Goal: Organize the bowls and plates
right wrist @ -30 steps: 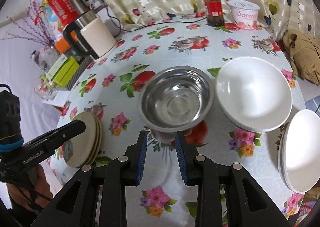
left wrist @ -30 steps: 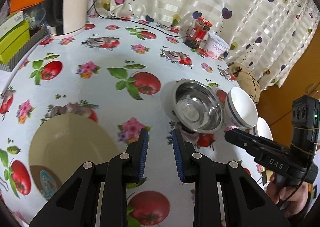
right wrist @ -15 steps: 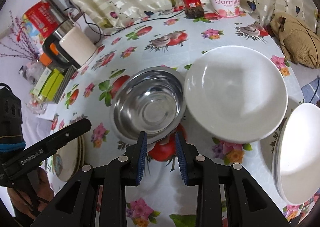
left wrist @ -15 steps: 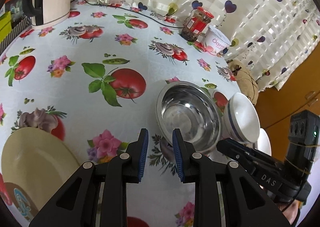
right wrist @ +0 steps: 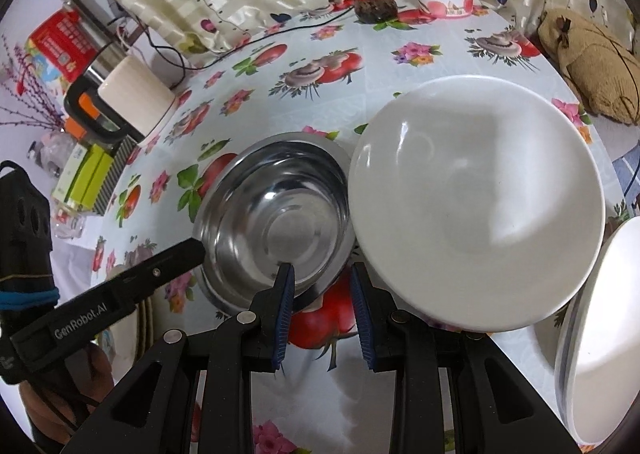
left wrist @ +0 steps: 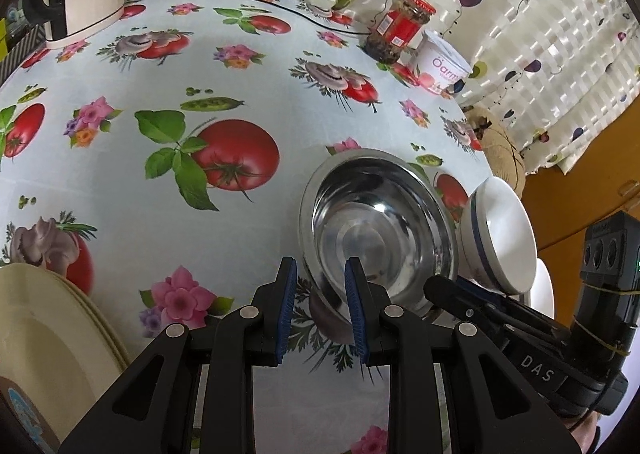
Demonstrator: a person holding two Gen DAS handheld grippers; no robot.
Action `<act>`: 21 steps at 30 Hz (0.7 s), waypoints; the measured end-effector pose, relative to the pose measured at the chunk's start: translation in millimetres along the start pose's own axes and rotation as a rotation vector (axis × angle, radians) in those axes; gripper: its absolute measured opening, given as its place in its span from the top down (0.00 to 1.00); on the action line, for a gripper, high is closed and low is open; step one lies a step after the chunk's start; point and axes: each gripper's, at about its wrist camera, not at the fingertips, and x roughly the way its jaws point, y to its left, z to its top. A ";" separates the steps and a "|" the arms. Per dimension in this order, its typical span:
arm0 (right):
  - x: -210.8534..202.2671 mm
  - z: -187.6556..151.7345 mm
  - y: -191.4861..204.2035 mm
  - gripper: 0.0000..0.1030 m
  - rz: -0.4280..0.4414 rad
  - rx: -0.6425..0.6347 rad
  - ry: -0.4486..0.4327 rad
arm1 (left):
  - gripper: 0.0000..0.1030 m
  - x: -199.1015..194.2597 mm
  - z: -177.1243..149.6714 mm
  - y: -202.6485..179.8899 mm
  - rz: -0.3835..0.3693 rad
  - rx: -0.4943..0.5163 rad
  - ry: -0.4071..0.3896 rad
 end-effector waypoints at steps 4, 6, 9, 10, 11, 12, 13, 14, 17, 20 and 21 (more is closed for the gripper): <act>0.7 -0.3 -1.2 0.79 0.008 0.004 0.002 | 0.75 3.3 -2.2 -2.1 -0.006 0.009 0.007; -0.7 -0.5 -1.4 0.80 0.006 0.002 0.000 | 0.75 3.3 -3.3 -4.1 -0.008 0.018 0.009; -2.8 -2.1 -2.1 0.80 0.003 0.002 0.003 | 0.75 1.0 -7.9 -4.5 -0.013 0.024 0.016; -3.7 -3.3 -2.2 0.80 0.003 0.001 0.004 | 0.75 0.3 -9.8 -4.7 -0.013 0.028 0.019; -5.0 -5.2 -2.2 0.80 0.003 0.000 0.006 | 0.75 -0.3 -11.4 -4.8 -0.013 0.030 0.021; -5.8 -6.3 -2.0 0.80 0.003 -0.001 0.008 | 0.75 -1.2 -13.3 -4.8 -0.013 0.031 0.023; -6.9 -8.2 -1.7 0.80 0.004 -0.002 0.010 | 0.75 -2.8 -16.1 -4.7 -0.014 0.032 0.026; -8.3 -10.5 -1.5 0.80 0.005 -0.003 0.013 | 0.75 -3.8 -18.1 -4.5 -0.015 0.033 0.028; -12.2 -18.1 -0.3 0.80 0.006 -0.009 0.022 | 0.75 -7.4 -25.8 -5.4 -0.013 0.040 0.037; -16.3 -25.5 0.7 0.80 0.006 -0.014 0.027 | 0.75 -10.2 -33.3 -6.7 -0.014 0.049 0.045; -17.4 -27.1 0.8 0.80 0.006 -0.014 0.028 | 0.75 -11.0 -35.9 -7.2 -0.016 0.053 0.048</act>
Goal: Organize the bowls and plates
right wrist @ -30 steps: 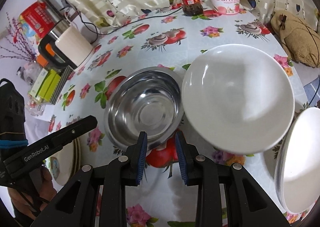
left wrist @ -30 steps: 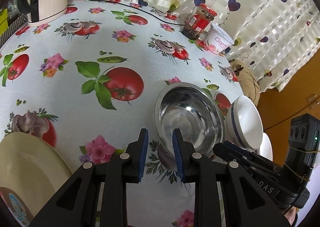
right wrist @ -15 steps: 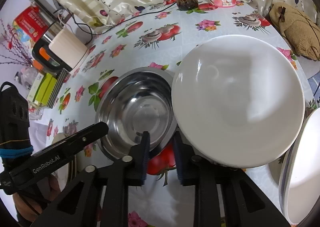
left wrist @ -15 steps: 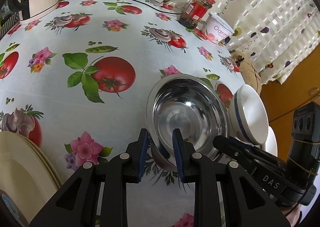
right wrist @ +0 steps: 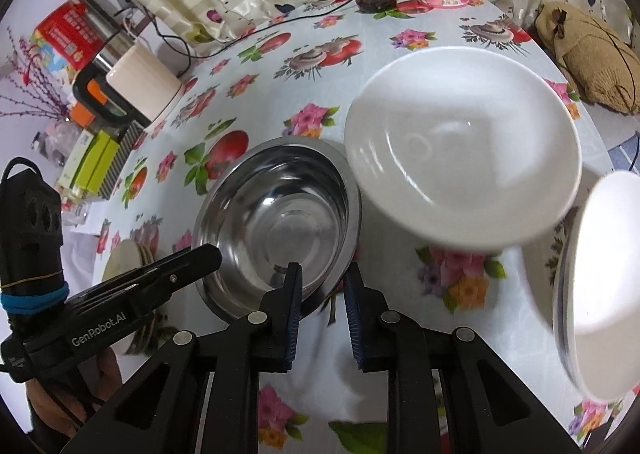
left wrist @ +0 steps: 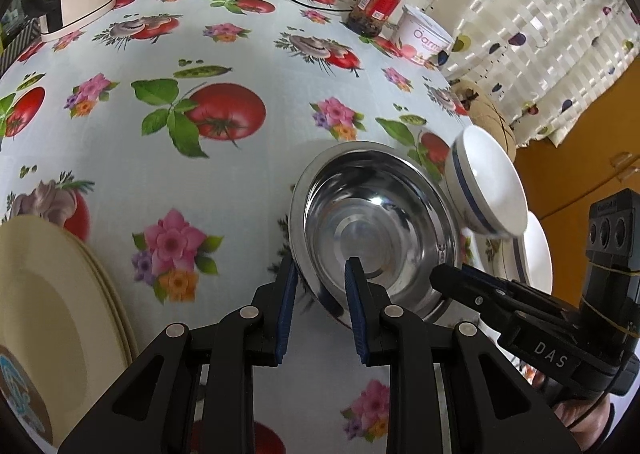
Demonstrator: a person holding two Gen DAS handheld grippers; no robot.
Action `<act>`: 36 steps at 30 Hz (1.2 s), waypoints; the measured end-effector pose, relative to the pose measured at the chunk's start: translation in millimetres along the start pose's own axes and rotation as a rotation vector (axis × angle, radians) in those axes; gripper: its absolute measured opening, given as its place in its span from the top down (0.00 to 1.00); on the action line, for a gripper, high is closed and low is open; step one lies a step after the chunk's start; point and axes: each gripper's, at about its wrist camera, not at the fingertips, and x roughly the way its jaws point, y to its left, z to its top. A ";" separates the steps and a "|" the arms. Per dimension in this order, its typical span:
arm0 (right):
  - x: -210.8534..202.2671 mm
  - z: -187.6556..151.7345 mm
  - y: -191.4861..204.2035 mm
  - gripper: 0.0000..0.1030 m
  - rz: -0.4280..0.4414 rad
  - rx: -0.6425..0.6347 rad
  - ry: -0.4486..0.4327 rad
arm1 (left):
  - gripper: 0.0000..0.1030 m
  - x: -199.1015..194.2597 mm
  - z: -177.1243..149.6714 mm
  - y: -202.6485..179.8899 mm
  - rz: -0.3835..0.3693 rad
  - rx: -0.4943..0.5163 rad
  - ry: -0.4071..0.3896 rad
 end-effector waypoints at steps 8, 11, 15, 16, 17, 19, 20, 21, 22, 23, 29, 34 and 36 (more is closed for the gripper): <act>-10.3 -17.0 -1.1 0.79 -0.005 -0.003 0.008 | 0.75 -4.2 -13.1 -3.9 -0.018 0.018 0.013; -13.7 -19.9 -1.3 0.79 -0.009 -0.006 0.007 | 0.75 -7.6 -15.2 -4.6 -0.024 0.020 0.006; -17.5 -21.9 -2.8 0.75 -0.031 -0.006 0.001 | 0.75 -12.2 -17.0 -4.7 -0.025 0.028 -0.005; -18.7 -22.5 -3.7 0.74 -0.033 -0.004 -0.002 | 0.75 -13.2 -17.5 -4.7 -0.026 0.029 -0.007; -20.4 -23.0 -4.4 0.72 -0.035 -0.002 -0.005 | 0.75 -13.6 -17.7 -4.5 -0.025 0.029 -0.009; -23.3 -23.8 -5.4 0.71 -0.042 -0.001 -0.012 | 0.75 -14.7 -18.3 -3.6 -0.024 0.024 -0.010; -24.6 -24.1 -5.7 0.70 -0.044 -0.001 -0.014 | 0.75 -15.7 -18.3 -3.1 -0.025 0.022 -0.012; -25.5 -24.1 -5.7 0.70 -0.045 0.000 -0.016 | 0.75 -16.8 -18.1 -2.9 -0.024 0.020 -0.016; -27.2 -24.3 -5.4 0.70 -0.046 -0.001 -0.019 | 0.75 -18.8 -17.9 -2.9 -0.022 0.019 -0.022; -29.1 -24.4 -5.1 0.70 -0.047 -0.003 -0.023 | 0.75 -20.2 -18.0 -2.7 -0.021 0.019 -0.027; -40.6 -21.9 -1.3 0.70 -0.047 -0.021 -0.051 | 0.75 -33.0 -14.3 -4.1 -0.013 0.022 -0.066; -53.5 -17.2 2.0 0.70 -0.048 -0.043 -0.084 | 0.75 -39.1 -9.1 -7.9 -0.013 0.032 -0.086; -59.2 -15.5 3.0 0.70 -0.053 -0.051 -0.099 | 0.75 -40.9 -7.1 -10.1 -0.013 0.039 -0.092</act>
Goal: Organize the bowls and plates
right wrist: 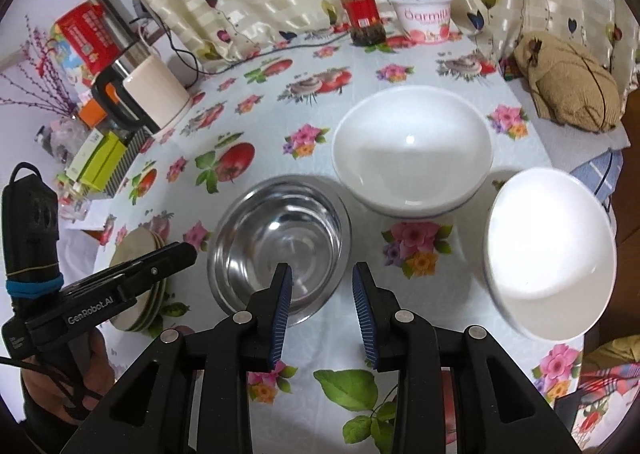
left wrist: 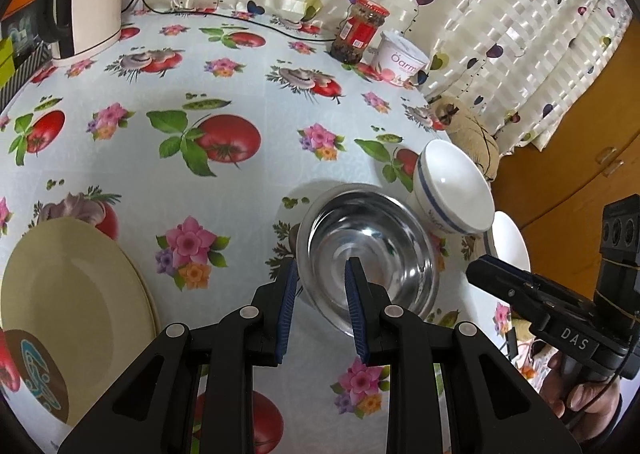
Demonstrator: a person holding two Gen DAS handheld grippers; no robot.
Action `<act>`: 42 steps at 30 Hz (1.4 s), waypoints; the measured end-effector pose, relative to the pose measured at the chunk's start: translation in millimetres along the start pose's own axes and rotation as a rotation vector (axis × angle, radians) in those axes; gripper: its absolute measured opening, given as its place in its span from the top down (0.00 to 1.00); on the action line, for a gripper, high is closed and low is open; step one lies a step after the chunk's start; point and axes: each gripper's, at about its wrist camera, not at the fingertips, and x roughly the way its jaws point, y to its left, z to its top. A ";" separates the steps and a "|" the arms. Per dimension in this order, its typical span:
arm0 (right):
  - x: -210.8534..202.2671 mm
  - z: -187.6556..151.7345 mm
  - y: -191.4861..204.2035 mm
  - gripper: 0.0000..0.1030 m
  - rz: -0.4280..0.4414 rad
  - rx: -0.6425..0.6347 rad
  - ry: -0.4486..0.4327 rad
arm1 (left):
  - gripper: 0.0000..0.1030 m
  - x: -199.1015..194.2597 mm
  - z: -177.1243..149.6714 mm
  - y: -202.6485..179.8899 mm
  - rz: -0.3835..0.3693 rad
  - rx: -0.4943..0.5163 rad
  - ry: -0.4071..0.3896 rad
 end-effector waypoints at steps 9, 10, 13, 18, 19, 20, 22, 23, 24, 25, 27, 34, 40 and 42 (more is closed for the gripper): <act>-9.4 4.7 -1.7 0.70 -0.010 -0.011 -0.026 | 0.75 -0.9 4.0 -6.7 -0.003 0.017 -0.009; -10.1 4.8 -1.7 0.70 -0.011 -0.011 -0.028 | 0.75 -1.0 5.2 -7.9 -0.002 0.020 -0.010; -12.1 5.6 -1.8 0.70 -0.014 -0.012 -0.033 | 0.75 -1.5 9.0 -13.1 -0.005 0.030 -0.015; -14.4 7.5 -4.5 0.70 -0.020 -0.011 -0.040 | 0.75 -2.7 13.0 -23.1 -0.014 0.050 -0.022; -14.9 7.8 -5.3 0.70 -0.021 -0.010 -0.042 | 0.75 -2.7 13.9 -25.8 -0.016 0.057 -0.023; -15.6 8.1 -5.8 0.70 -0.022 -0.010 -0.044 | 0.75 -2.6 14.2 -27.0 -0.017 0.060 -0.023; -17.2 8.9 -6.9 0.70 -0.024 -0.010 -0.048 | 0.75 -2.0 15.3 -30.7 -0.020 0.067 -0.023; -17.8 9.2 -7.2 0.70 -0.025 -0.009 -0.050 | 0.75 -1.5 15.8 -32.5 -0.021 0.070 -0.022; -18.5 9.6 -7.5 0.70 -0.026 -0.009 -0.052 | 0.75 -1.2 16.4 -33.7 -0.021 0.072 -0.022; -19.3 10.1 -8.2 0.70 -0.027 -0.009 -0.054 | 0.75 -0.9 16.8 -35.2 -0.021 0.075 -0.022; -20.3 11.0 -9.2 0.70 -0.028 -0.008 -0.057 | 0.75 -0.5 17.6 -37.8 -0.022 0.080 -0.021; -22.7 13.7 -13.9 0.70 -0.032 -0.004 -0.063 | 0.75 -0.6 21.1 -47.7 -0.025 0.098 -0.025; -24.1 15.8 -17.8 0.70 -0.031 -0.001 -0.068 | 0.75 1.2 24.3 -57.5 -0.027 0.116 -0.025; -25.4 16.9 -19.6 0.70 -0.032 0.000 -0.072 | 0.75 1.4 25.2 -60.6 -0.029 0.121 -0.026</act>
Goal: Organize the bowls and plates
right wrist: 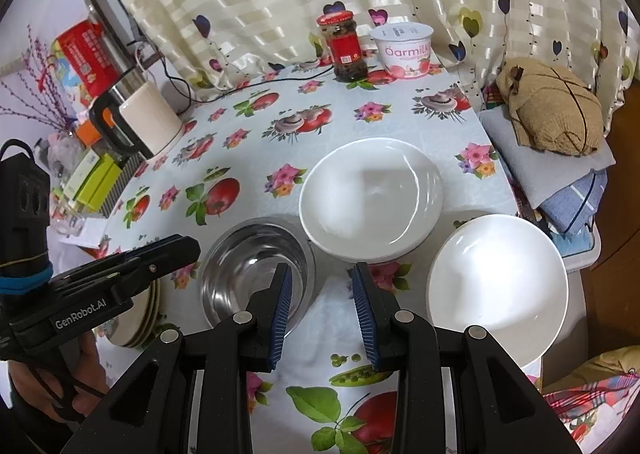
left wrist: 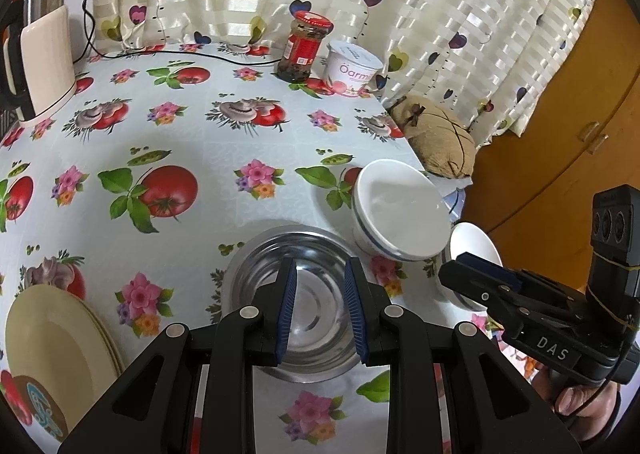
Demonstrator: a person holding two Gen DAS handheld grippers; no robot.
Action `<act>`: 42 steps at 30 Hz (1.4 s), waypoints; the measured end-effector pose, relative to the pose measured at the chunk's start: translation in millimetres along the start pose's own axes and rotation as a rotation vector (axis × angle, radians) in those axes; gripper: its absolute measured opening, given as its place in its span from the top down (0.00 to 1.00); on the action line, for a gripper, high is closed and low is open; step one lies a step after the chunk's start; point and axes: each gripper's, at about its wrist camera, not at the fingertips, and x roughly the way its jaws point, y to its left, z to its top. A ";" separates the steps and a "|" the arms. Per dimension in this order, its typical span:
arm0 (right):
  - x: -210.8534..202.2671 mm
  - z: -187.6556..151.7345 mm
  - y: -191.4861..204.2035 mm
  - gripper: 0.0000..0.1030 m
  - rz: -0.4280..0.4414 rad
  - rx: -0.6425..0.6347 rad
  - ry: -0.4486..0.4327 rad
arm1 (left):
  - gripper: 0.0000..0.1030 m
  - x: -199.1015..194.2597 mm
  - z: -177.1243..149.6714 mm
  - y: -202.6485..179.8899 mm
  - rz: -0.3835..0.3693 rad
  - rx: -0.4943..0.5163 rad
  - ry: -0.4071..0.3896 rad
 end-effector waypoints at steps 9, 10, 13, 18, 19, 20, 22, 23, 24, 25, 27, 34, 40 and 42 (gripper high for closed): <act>-4.3 4.9 -7.0 0.70 -0.011 0.006 -0.017 | 0.75 5.1 4.9 -8.1 -0.003 0.017 0.002; -4.3 5.5 -8.0 0.70 -0.012 0.008 -0.018 | 0.75 5.8 5.5 -8.7 -0.004 0.018 0.003; -4.4 7.2 -10.1 0.70 -0.015 0.010 -0.020 | 0.75 7.8 7.2 -10.1 -0.006 0.021 0.004; -5.6 9.5 -15.5 0.70 -0.021 0.016 -0.026 | 0.75 11.5 9.9 -12.0 -0.010 0.022 0.007; -5.7 10.2 -16.7 0.70 -0.023 0.017 -0.027 | 0.75 12.6 10.2 -12.3 -0.012 0.022 0.009; -5.7 10.9 -18.0 0.70 -0.025 0.019 -0.027 | 0.75 13.2 10.8 -12.6 -0.013 0.022 0.010; -5.8 12.4 -20.6 0.70 -0.029 0.022 -0.030 | 0.75 15.1 12.3 -13.2 -0.016 0.021 0.011; -5.9 13.2 -21.1 0.70 -0.031 0.022 -0.031 | 0.75 16.2 13.1 -13.5 -0.016 0.021 0.012; -6.1 14.3 -22.6 0.70 -0.033 0.023 -0.033 | 0.75 17.1 14.0 -14.0 -0.018 0.021 0.012; -6.3 15.3 -23.7 0.70 -0.035 0.025 -0.035 | 0.75 18.2 15.0 -14.5 -0.019 0.020 0.012; -7.2 17.8 -27.6 0.70 -0.043 0.030 -0.041 | 0.75 20.4 17.6 -15.9 -0.023 0.021 0.012; -7.5 25.2 -43.3 0.70 -0.071 0.054 -0.054 | 0.75 31.1 25.3 -21.0 -0.038 0.022 0.020; -0.3 29.3 -54.5 0.70 -0.085 0.071 -0.046 | 0.75 44.7 30.0 -23.7 -0.040 0.017 0.035; 2.3 30.4 -57.1 0.70 -0.088 0.075 -0.044 | 0.75 49.3 31.3 -23.7 -0.040 0.012 0.040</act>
